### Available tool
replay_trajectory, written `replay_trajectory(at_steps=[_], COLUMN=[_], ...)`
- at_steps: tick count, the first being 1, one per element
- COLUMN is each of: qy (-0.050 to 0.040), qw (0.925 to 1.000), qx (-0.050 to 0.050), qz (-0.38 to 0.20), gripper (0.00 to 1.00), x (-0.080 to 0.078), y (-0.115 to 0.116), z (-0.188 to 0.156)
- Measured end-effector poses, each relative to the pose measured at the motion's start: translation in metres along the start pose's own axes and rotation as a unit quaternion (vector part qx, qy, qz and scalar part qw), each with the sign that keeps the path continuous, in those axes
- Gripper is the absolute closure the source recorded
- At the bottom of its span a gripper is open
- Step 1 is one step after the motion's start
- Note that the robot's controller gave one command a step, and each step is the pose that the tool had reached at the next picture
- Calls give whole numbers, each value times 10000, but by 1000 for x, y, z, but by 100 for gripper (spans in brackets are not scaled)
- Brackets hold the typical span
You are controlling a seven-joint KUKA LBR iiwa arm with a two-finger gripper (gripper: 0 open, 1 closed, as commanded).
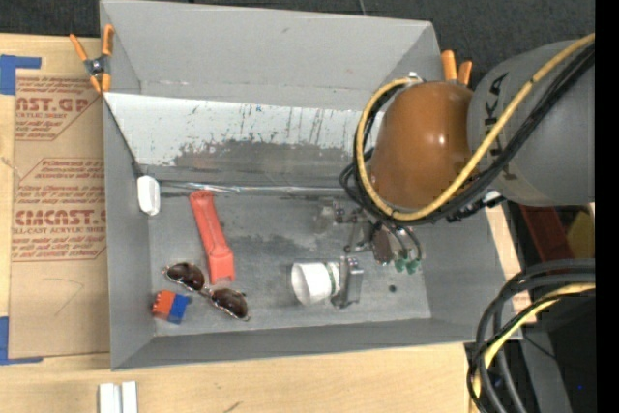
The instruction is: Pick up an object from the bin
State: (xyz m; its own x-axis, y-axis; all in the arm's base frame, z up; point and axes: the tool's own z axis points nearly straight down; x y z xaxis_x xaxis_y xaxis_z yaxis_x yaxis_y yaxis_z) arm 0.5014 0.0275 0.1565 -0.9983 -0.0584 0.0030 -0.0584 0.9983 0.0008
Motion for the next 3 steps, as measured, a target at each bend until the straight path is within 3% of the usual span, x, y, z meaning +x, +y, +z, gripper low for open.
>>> replay_trajectory(at_steps=[1, 2, 3], qy=[-48, -8, -45], qw=[9993, 9998, 9985], qx=[-12, -5, -18], qz=[381, 218, 539], gripper=[0, 0, 100], x=[4, 11, 12], y=[3, -2, 0], z=[30, 59, 87])
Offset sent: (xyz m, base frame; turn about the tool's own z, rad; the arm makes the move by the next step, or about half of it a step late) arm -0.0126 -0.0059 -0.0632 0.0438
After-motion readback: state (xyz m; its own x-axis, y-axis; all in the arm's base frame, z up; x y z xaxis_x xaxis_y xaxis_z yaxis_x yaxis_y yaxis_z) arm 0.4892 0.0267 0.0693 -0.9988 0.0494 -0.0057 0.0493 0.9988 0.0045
